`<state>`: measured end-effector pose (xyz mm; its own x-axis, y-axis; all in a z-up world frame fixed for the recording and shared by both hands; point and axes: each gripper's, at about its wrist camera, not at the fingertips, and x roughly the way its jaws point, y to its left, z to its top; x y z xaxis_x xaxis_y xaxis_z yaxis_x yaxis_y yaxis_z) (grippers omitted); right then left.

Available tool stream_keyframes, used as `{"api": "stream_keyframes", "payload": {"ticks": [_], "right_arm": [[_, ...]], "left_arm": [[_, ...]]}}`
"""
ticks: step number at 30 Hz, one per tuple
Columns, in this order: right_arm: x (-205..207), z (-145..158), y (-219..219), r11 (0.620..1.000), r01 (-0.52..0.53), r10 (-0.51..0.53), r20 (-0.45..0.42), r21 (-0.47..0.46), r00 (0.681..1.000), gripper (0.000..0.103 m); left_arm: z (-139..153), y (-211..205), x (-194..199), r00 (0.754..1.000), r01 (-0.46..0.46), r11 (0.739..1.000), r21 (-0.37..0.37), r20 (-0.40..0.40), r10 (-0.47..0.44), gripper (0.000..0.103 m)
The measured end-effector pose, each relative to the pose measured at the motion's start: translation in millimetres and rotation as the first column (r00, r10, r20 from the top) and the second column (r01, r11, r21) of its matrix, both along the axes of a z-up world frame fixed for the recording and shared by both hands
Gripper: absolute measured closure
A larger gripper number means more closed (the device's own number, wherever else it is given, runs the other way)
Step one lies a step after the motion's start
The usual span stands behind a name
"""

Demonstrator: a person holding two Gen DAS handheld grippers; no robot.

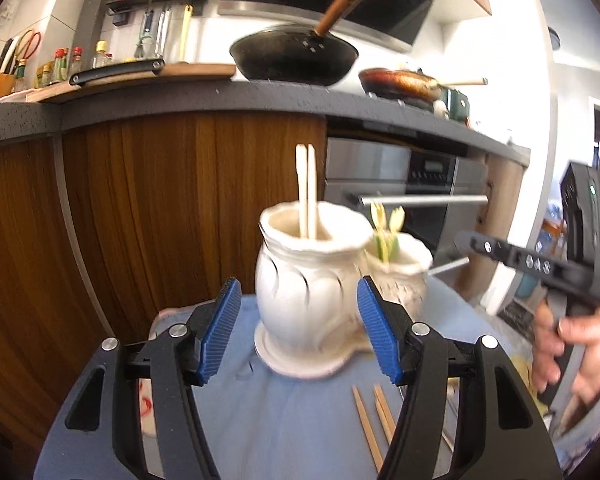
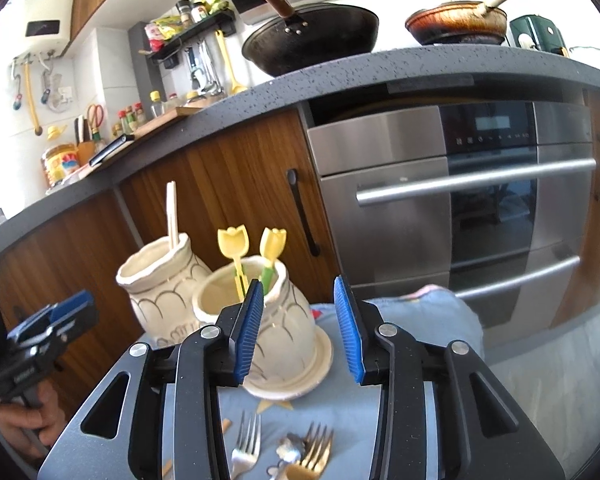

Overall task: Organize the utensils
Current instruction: 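Move both open tools back over the chopsticks and forks on the cloth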

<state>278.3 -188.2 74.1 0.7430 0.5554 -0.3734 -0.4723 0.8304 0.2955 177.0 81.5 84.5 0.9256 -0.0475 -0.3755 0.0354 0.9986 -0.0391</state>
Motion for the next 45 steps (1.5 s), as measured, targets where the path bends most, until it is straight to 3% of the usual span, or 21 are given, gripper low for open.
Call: {"api": "stream_keyframes", "payload": {"ticks": [9,18,32,41,45], "right_arm": [[-20.5,-27.4,-7.1,0.998,-0.012,0.006,-0.096,-0.056,0.995,0.057],[-52.1,-56.5,-10.1,0.991,-0.026,0.001,-0.189,-0.13,0.982,0.057],[-81.5,-82.8,12.7,0.966,-0.108,0.037,-0.288,-0.235,0.957,0.059],[-83.2,-89.1,19.6,0.956,-0.141,0.058,-0.303,-0.258,0.951,0.08],[-79.8,-87.8,18.0,0.955,-0.131,0.045,-0.305,-0.266,0.951,0.085]], "left_arm": [[-37.6,-8.2,-21.1,0.99,0.012,1.0,-0.015,-0.138,-0.014,0.043],[-70.1,-25.5,-16.2,0.958,0.075,0.997,0.014,-0.278,-0.068,0.045],[-91.2,-46.4,-18.8,0.916,0.17,0.983,0.075,-0.379,-0.13,0.051],[-100.1,-54.3,-16.4,0.892,0.205,0.974,0.096,-0.428,-0.145,0.071],[-102.0,-52.6,-15.7,0.889,0.202,0.975,0.089,-0.434,-0.145,0.076]]}}
